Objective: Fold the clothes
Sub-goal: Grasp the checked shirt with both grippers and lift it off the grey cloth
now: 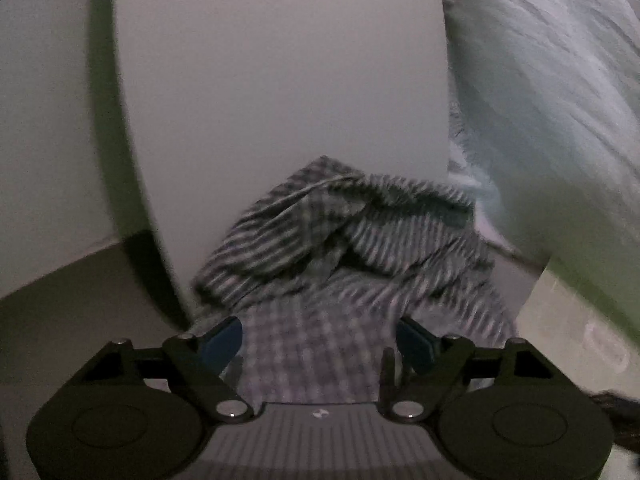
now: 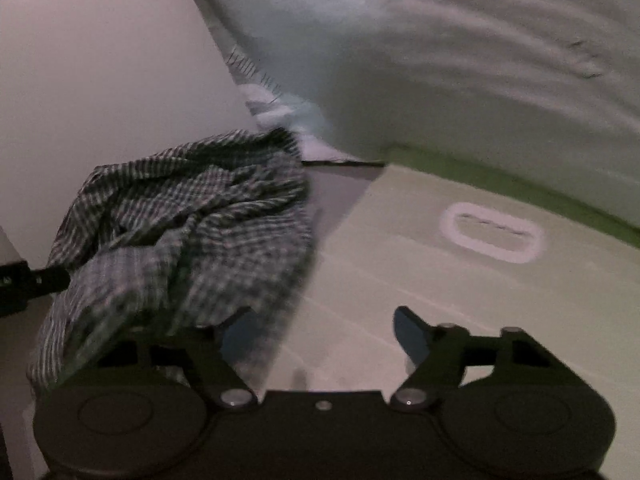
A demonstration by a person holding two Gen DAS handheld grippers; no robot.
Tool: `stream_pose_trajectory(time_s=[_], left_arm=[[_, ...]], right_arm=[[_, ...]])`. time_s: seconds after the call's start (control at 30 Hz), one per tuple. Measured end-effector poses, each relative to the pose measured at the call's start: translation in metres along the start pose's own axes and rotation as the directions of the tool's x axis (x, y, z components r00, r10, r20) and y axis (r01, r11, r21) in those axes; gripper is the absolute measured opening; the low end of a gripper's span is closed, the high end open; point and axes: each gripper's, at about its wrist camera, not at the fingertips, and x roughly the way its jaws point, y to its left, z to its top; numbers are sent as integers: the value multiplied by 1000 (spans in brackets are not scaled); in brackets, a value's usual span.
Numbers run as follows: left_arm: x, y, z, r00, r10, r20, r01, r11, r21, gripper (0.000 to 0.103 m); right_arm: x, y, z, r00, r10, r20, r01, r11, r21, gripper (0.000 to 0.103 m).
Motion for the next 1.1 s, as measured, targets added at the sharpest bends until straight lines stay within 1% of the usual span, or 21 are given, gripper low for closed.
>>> stream_pose_trajectory(time_s=[0.03, 0.13, 0.17, 0.2, 0.23, 0.27, 0.3, 0.33, 0.37, 0.43, 0.47, 0.53, 0.6, 0.73, 0.8, 0.93, 1.03, 1.1], left_arm=[[6, -3, 4, 1000, -24, 0, 24, 1000, 1, 84], [29, -18, 10, 996, -81, -26, 82, 996, 28, 84], [37, -23, 10, 993, -106, -44, 108, 994, 28, 84], [45, -26, 10, 989, -135, -63, 137, 990, 24, 83], [53, -30, 10, 985, -154, -80, 156, 987, 20, 77], [59, -34, 8, 984, -153, -93, 155, 988, 23, 71], [65, -38, 6, 985, -141, -103, 145, 989, 28, 68], [69, -41, 3, 986, -125, -110, 130, 991, 33, 55], [72, -43, 1, 987, -113, -113, 117, 993, 31, 38], [73, -41, 1, 987, -110, -113, 111, 994, 5, 22], [72, -39, 1, 988, -110, -113, 110, 994, -10, 17], [71, -35, 1, 987, -114, -109, 111, 993, -32, 11], [65, -33, 1, 988, -119, -98, 117, 993, -25, 8], [47, -32, 2, 989, -131, -72, 131, 991, -13, 7], [35, -32, 2, 989, -141, -54, 140, 990, -19, 6], [2, -34, 0, 986, -169, -15, 169, 985, -19, 6], [-24, -37, -4, 979, -204, -1, 204, 979, -14, 6], [-43, -38, -10, 972, -233, 2, 233, 972, -13, 6]], right_arm=[[14, 4, 4, 1000, 15, -14, -15, 1000, 6, 68], [45, 10, 10, 996, 70, -55, -66, 996, 59, 61], [53, 11, 11, 994, 91, -68, -84, 992, 94, 61], [59, 10, 12, 991, 111, -76, -100, 986, 135, 57], [65, 9, 12, 988, 131, -83, -115, 978, 176, 54], [70, 7, 13, 984, 155, -89, -132, 965, 228, 52], [73, 0, 12, 978, 187, -88, -155, 945, 289, 48], [75, -6, 11, 972, 219, -86, -176, 920, 349, 40], [78, -13, 10, 963, 259, -78, -206, 889, 409, 34], [83, -24, 7, 942, 331, -60, -255, 819, 515, 20], [85, -26, 7, 935, 350, -53, -269, 801, 534, 16], [84, -22, 7, 934, 354, -54, -278, 811, 515, 4], [79, -18, 5, 935, 354, -41, -289, 822, 491, 2], [63, -25, -4, 926, 376, 14, -319, 764, 561, 1], [51, -25, -10, 928, 370, 35, -323, 756, 569, 1], [16, -30, -15, 937, 343, 70, -322, 767, 554, 0], [-15, -37, -22, 952, 289, 99, -294, 783, 548, 0], [-36, -51, -33, 958, 258, 126, -282, 765, 579, 0]])
